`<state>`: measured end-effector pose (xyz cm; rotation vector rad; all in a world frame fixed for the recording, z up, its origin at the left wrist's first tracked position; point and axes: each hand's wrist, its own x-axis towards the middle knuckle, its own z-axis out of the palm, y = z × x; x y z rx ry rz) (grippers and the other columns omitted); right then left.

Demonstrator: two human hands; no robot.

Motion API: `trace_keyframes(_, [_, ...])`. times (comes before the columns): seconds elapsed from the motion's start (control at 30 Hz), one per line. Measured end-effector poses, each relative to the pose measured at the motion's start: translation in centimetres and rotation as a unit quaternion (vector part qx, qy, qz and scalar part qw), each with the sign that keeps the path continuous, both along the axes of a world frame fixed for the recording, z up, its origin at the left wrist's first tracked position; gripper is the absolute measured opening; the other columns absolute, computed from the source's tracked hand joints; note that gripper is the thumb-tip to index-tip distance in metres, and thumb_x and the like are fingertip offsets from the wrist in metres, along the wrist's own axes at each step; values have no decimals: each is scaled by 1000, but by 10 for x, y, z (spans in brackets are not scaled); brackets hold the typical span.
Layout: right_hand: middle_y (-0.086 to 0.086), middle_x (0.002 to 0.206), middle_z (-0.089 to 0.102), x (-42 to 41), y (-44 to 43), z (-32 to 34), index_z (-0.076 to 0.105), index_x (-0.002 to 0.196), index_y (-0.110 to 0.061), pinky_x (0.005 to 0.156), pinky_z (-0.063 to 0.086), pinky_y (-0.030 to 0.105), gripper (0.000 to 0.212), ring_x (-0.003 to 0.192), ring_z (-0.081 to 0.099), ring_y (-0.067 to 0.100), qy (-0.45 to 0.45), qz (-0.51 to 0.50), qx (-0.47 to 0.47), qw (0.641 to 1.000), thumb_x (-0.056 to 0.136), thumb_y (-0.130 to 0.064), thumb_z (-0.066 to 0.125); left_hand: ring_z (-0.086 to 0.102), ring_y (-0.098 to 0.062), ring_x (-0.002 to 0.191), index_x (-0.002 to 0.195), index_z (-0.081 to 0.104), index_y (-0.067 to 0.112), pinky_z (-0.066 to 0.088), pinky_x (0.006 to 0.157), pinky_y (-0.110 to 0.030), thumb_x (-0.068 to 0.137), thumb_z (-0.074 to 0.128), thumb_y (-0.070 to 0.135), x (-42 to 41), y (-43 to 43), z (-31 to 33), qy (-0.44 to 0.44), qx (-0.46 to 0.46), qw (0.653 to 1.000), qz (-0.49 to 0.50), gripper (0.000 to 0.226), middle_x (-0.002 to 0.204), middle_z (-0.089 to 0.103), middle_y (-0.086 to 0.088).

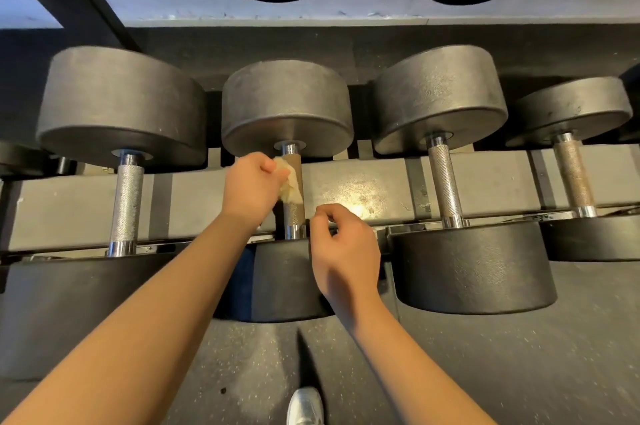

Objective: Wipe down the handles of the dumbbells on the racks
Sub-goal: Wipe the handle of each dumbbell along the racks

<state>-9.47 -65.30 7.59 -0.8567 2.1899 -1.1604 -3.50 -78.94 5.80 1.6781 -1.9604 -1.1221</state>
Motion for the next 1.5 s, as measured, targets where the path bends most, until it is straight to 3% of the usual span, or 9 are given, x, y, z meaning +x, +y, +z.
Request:
trace_keyframes(0.27, [-8,73,62,0,2,1,64,86,-24,81,49,44,31,72,57,11,-4,4,8,1000,85,-39,37,55,-12,69,78,63,5,43,49,-9,89,64,15,5,6,-7,39,48,998,12,16,74,58,-4])
trace_keyframes(0.43, [-6,82,66,-1,0,2,69,91,-19,78,49,39,34,78,57,12,5,-7,20,1000,85,-35,40,55,-15,70,66,61,9,46,70,-29,83,71,13,13,1,-2,-31,127,990,-55,20,70,58,-3])
trace_keyframes(0.57, [-6,80,66,-2,2,3,69,92,-19,70,47,31,21,75,56,7,-3,-6,28,1000,92,-21,49,54,-13,68,69,58,12,45,59,-24,85,68,15,9,1,-1,-18,92,995,-33,19,70,56,-1])
trace_keyframes(0.83, [-6,83,66,-4,1,3,69,94,-20,70,44,29,22,76,55,7,7,0,43,999,93,-22,47,50,-7,62,67,55,13,40,44,-9,89,64,13,6,0,-3,51,67,996,-2,24,68,52,1])
trace_keyframes(1.0, [-6,82,66,-4,1,2,69,94,-20,73,46,31,22,76,57,9,12,3,40,999,92,-21,48,55,-11,70,77,65,2,45,67,-23,84,71,14,16,4,-7,18,149,989,-17,15,73,60,-3])
trace_keyframes(1.1, [-7,83,67,-4,0,2,70,94,-21,77,49,35,23,78,57,10,14,5,44,999,92,-22,47,56,-15,75,68,62,8,46,77,-28,79,76,13,19,4,-5,-18,180,983,-41,18,73,60,-2])
trace_keyframes(1.3, [-8,80,65,-3,-1,1,71,92,-20,80,48,38,42,76,57,11,32,23,50,998,83,-36,33,52,-12,64,64,58,12,41,59,-22,79,76,13,24,12,2,-33,156,985,-63,23,67,57,-1])
trace_keyframes(1.4, [-6,91,69,-7,-1,1,70,103,-21,86,47,40,49,84,59,12,39,69,70,994,85,-42,29,59,-17,72,69,63,16,50,68,-27,79,75,12,26,18,7,8,114,992,-50,16,75,64,-5])
trace_keyframes(1.5, [-5,119,63,-22,-9,2,57,129,-22,96,46,38,35,103,59,14,-40,119,76,989,96,-32,48,65,-19,81,85,72,12,53,76,-27,79,75,10,23,20,17,52,108,991,-55,7,86,70,-8])
